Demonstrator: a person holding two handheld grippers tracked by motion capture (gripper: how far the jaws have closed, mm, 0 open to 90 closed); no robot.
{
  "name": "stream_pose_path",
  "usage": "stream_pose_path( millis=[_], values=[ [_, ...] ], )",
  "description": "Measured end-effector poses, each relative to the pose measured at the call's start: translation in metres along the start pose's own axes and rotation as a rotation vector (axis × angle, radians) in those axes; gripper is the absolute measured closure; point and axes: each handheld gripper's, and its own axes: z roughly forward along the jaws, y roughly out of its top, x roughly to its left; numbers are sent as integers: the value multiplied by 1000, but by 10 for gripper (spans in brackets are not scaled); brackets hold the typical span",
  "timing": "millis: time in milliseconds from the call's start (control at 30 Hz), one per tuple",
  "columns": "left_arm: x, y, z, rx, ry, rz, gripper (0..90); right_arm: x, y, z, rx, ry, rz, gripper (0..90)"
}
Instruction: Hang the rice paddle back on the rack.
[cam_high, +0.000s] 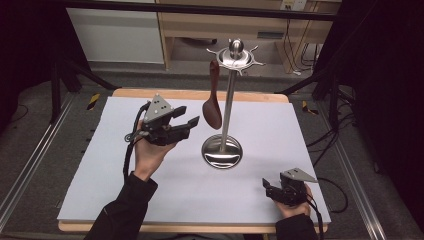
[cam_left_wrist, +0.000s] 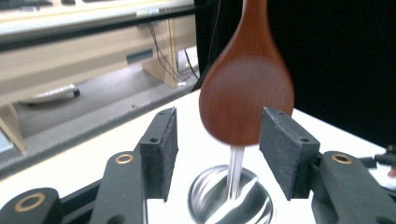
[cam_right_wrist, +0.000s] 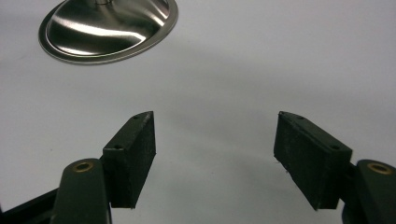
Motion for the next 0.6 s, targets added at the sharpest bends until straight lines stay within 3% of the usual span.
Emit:
stream_pose_path(
  millis=[233,600],
  values=[
    [5,-33,-4,51,1,-12,426,0,0,0,2,-7,0,281],
    [8,-73,-15,98,13,-27,399,0,-1,0,0,-8,0,274]
  ],
)
